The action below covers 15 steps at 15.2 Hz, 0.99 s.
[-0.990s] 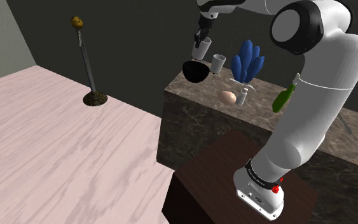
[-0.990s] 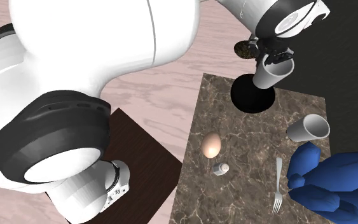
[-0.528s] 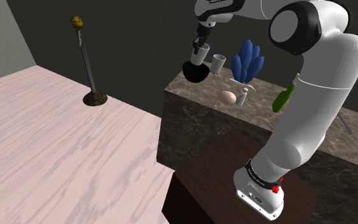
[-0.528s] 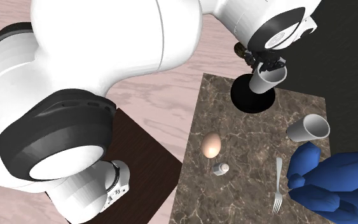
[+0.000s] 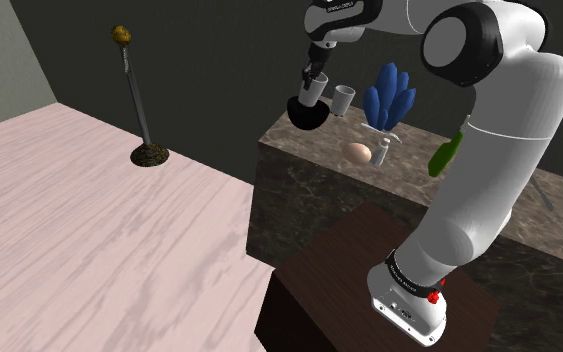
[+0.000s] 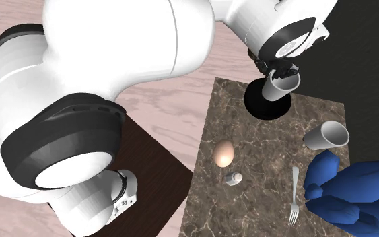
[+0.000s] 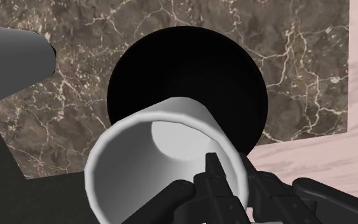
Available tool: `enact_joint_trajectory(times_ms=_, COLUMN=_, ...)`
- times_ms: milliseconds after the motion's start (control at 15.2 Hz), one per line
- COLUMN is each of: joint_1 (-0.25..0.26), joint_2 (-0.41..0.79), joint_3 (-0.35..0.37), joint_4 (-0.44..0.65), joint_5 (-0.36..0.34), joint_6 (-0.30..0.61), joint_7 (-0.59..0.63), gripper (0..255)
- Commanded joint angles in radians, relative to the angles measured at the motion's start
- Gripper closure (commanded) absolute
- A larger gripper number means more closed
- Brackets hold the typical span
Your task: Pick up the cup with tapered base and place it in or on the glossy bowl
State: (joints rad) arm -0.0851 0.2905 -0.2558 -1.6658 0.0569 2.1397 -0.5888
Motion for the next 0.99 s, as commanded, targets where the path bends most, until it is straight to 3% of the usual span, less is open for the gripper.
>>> enact_joint_trajectory(times_ms=0, joint_1=0.0, joint_2=0.0, joint_3=0.0, joint_4=0.0, joint_5=0.0, joint_6=0.001, joint_7=0.0, gripper=255)
enact_joint_trajectory(times_ms=66, joint_1=0.0, joint_2=0.0, joint_3=0.0, joint_4=0.0, joint_5=0.0, joint_6=0.001, joint_7=0.0, gripper=255)
enact_joint_trajectory(times_ms=132, joint_1=0.0, joint_2=0.0, joint_3=0.0, joint_4=0.0, joint_5=0.0, joint_6=0.001, joint_7=0.0, gripper=0)
enact_joint_trajectory(times_ms=462, joint_1=0.0, joint_2=0.0, joint_3=0.0, joint_4=0.0, joint_5=0.0, joint_6=0.001, joint_7=0.0, gripper=0)
enact_joint_trajectory(times_ms=726, joint_1=0.007, joint_2=-0.052, joint_3=-0.004, joint_4=0.055, joint_5=-0.016, joint_6=-0.104, joint_7=0.01, gripper=0)
enact_joint_trajectory(times_ms=924, joint_1=0.007, joint_2=-0.052, joint_3=-0.004, joint_4=0.055, joint_5=-0.016, joint_6=-0.104, joint_7=0.01, gripper=0)
